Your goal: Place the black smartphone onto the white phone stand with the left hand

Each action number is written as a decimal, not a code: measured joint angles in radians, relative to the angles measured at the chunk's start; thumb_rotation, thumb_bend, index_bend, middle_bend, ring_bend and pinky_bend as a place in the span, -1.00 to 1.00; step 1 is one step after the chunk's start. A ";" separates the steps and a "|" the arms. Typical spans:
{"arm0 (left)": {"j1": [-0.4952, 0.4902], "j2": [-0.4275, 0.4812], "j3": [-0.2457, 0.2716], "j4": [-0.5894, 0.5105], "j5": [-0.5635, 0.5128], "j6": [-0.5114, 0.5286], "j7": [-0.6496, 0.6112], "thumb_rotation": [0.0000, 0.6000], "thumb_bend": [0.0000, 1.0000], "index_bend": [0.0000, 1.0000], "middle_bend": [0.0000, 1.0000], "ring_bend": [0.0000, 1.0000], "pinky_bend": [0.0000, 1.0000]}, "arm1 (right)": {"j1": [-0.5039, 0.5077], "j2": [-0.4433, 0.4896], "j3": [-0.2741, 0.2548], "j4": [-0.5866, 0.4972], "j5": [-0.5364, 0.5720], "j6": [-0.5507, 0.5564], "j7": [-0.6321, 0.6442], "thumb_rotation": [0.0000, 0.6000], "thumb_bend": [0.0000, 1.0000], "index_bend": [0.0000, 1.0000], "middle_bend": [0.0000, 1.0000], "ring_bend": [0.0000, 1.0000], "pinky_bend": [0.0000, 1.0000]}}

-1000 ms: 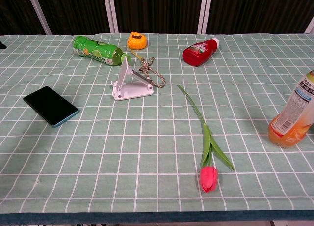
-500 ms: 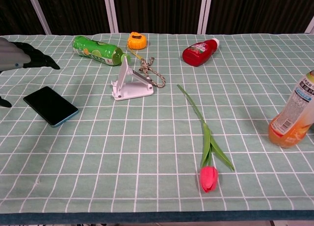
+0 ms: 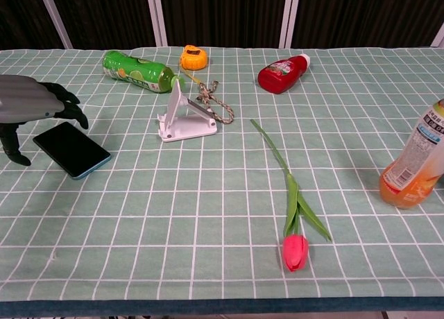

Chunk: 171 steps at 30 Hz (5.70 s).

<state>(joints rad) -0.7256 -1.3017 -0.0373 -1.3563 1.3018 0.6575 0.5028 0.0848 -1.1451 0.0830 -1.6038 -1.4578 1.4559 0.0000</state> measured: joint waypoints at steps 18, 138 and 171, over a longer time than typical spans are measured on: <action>-0.042 -0.076 0.032 0.099 -0.003 -0.024 -0.046 1.00 -0.79 -0.61 -0.66 -1.00 -1.00 | -0.001 -0.001 0.001 -0.004 0.005 0.002 -0.010 1.00 -0.38 -0.86 -0.94 -1.00 -0.63; -0.142 -0.402 -0.473 -0.156 -0.890 0.345 -0.250 1.00 -0.38 0.07 0.16 -0.75 -1.00 | 0.001 0.002 0.002 -0.002 0.008 -0.006 0.009 1.00 -0.36 -0.86 -0.94 -1.00 -0.63; -0.151 -0.401 -0.438 -0.103 -0.880 0.304 -0.301 1.00 -0.38 0.07 0.16 -0.75 -1.00 | 0.001 0.002 0.001 -0.001 0.007 -0.005 0.010 1.00 -0.36 -0.86 -0.94 -1.00 -0.63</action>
<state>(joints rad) -0.8765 -1.7030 -0.4751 -1.4591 0.4218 0.9619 0.2015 0.0855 -1.1431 0.0842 -1.6051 -1.4505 1.4506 0.0095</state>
